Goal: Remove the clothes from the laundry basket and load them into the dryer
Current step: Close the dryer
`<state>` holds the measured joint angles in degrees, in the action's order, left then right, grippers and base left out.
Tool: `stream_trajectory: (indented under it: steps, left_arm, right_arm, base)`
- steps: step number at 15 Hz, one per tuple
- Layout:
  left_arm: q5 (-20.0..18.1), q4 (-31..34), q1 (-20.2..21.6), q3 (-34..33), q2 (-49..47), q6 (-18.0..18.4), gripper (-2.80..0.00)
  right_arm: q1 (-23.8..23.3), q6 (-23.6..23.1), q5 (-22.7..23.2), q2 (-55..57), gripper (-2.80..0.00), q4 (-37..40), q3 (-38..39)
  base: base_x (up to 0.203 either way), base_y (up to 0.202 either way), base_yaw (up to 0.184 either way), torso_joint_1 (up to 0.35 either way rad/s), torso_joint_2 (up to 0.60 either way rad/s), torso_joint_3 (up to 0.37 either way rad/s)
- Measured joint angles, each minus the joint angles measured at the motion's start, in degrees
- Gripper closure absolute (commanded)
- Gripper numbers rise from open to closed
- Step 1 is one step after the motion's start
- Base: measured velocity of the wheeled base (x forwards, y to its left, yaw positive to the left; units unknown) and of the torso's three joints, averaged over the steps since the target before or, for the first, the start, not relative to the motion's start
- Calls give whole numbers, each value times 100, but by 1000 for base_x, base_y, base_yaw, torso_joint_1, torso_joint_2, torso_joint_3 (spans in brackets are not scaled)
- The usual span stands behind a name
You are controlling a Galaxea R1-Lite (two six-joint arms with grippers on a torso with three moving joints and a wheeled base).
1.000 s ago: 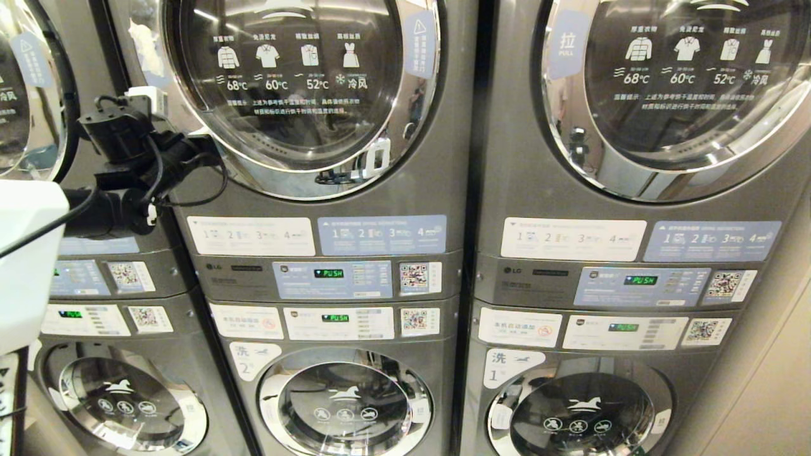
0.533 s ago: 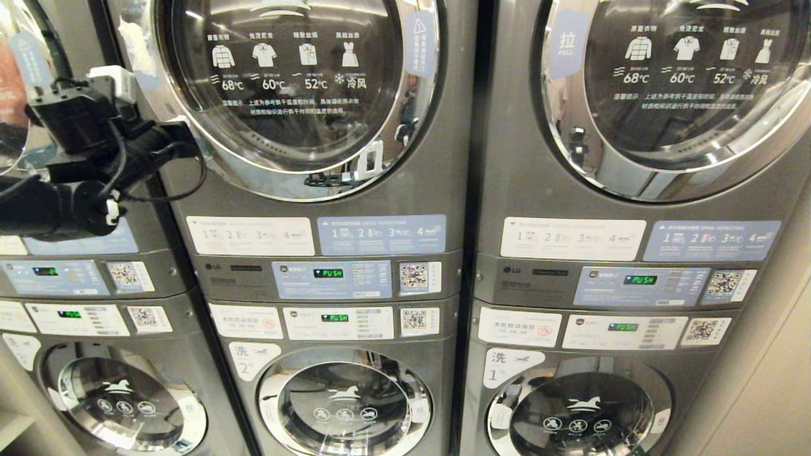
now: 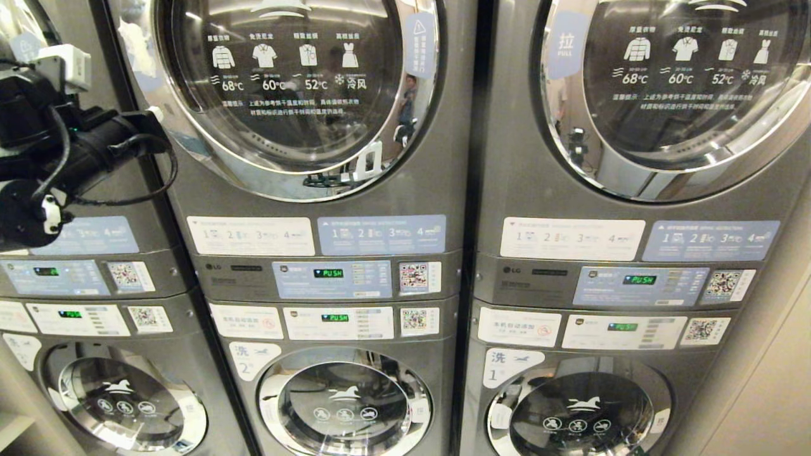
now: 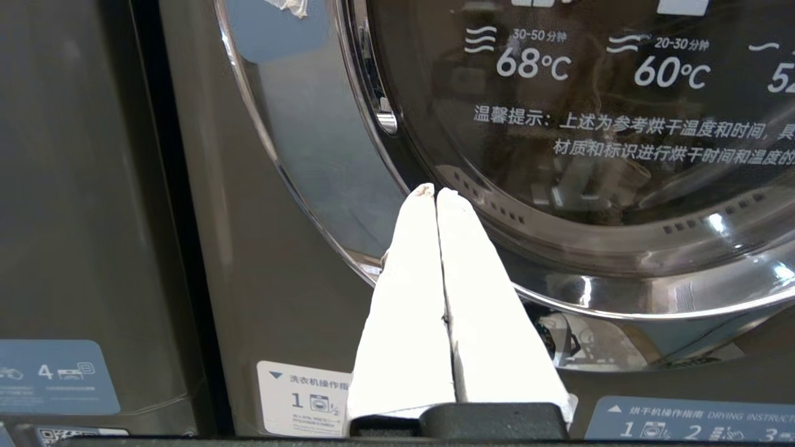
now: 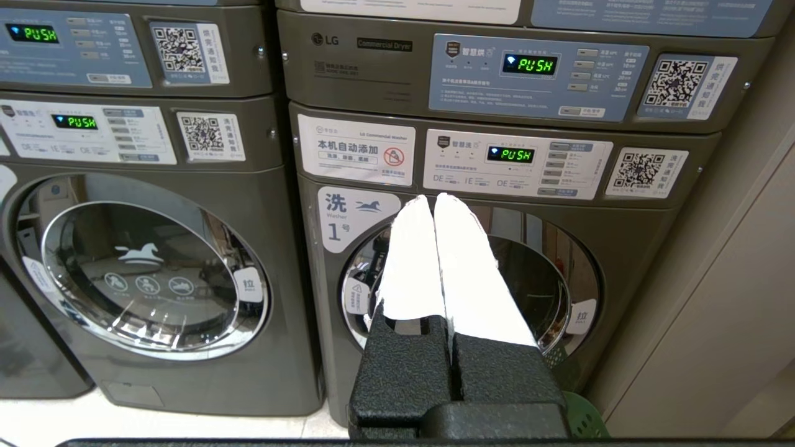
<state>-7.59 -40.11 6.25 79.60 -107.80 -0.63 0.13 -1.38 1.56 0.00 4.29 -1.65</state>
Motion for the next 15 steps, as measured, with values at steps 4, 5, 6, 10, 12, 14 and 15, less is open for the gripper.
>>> stream_trajectory:
  steps: [4, 5, 6, 10, 12, 14, 15]
  left_arm:
    - [-1, 4, 9, 508, -440, 1, 0]
    - [2, 5, 12, 750, -623, 9, 0]
    - [4, 9, 13, 1015, -814, 22, 0]
    - [177, 63, 9, 1971, -1568, 159, 0]
    - [418, 15, -13, 2086, -1743, 190, 0]
    - [559, -7, -45, 2064, -1791, 179, 0]
    - [559, -63, -52, 2062, -1820, 171, 0]
  right_arm:
    - [2, 0, -1, 0, 0, -1, 2]
    - [2, 0, -1, 0, 0, 0, 5]
    - [2, 0, -2, 0, 0, 0, 5]
    - [0, -7, 0, 0, 0, -2, 5]
    - [-4, -13, -2, 0, 0, 0, 5]
    - [-4, -16, -7, 0, 0, 0, 5]
    - [-4, -16, -5, 0, 0, 0, 5]
  base:
    - [0, 0, 0, 0, 0, 0]
    - [0, 0, 0, 0, 0, 0]
    - [0, 0, 0, 0, 0, 0]
    - [0, 0, 0, 0, 0, 0]
    - [0, 0, 0, 0, 0, 0]
    - [0, 0, 0, 0, 0, 0]
    - [0, 0, 0, 0, 0, 0]
